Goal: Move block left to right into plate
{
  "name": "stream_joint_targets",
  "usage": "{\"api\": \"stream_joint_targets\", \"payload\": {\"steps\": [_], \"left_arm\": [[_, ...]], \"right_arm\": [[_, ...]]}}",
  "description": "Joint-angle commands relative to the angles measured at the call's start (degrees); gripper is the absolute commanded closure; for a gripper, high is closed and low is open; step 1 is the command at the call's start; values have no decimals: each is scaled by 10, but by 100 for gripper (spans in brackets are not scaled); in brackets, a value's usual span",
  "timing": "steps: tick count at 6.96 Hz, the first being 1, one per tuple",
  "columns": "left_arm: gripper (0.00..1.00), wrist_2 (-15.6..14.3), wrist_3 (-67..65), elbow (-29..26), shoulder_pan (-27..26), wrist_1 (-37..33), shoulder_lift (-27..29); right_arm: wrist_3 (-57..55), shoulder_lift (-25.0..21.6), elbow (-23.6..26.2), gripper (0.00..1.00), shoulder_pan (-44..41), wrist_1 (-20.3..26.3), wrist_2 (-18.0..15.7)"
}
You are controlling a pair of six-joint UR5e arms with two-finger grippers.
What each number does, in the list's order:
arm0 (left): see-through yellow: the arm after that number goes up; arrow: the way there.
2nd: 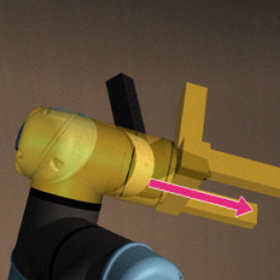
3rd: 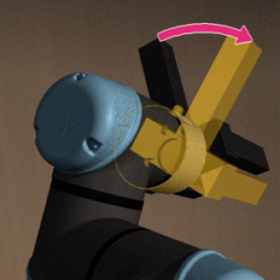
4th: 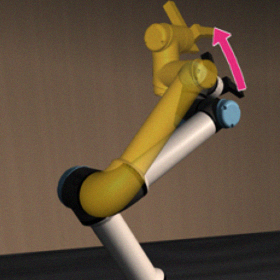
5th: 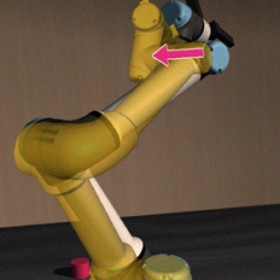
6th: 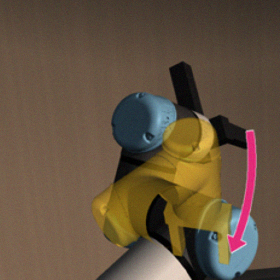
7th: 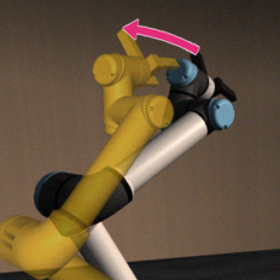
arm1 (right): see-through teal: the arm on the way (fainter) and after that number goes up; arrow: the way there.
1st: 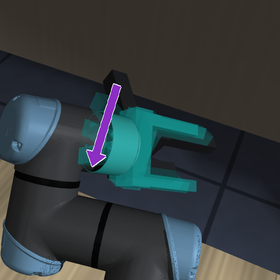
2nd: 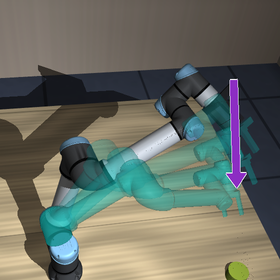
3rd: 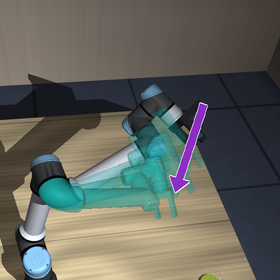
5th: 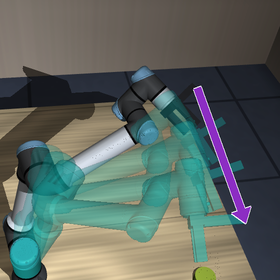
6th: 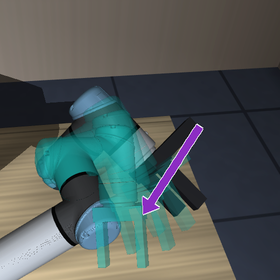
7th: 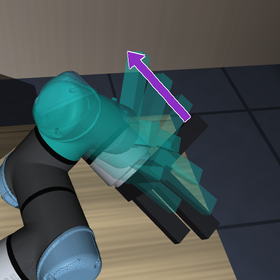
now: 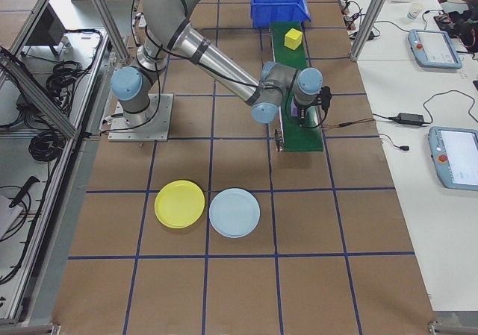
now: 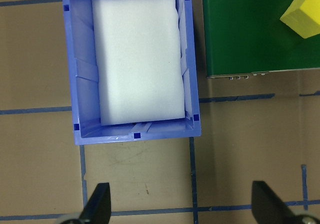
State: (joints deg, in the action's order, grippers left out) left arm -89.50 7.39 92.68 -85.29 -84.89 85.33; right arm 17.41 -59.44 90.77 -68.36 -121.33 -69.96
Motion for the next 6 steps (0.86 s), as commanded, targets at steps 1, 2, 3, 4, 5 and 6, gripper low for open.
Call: {"api": "stream_joint_targets", "payload": {"steps": [1, 2, 3, 4, 5, 6], "left_arm": [[0, -6, 3, 1, 3, -4, -4], [0, -42, 3, 3, 0, -11, -5], [0, -52, 3, 5, -2, -8, -4], [0, -36, 4, 7, -1, -9, -5], [0, -36, 4, 7, -2, -11, -4], [0, -38, 4, 7, -1, -10, -4]], "right_arm": [[48, -31, 5, 80, 1, -22, -159], [91, -52, 5, 81, 22, -18, -199], [183, -60, 6, 81, 91, -9, -193], [278, -61, 7, 81, 161, -8, -193], [354, -62, 20, 80, 239, 23, -188], [398, -73, 41, 77, 315, 37, -168]]}}
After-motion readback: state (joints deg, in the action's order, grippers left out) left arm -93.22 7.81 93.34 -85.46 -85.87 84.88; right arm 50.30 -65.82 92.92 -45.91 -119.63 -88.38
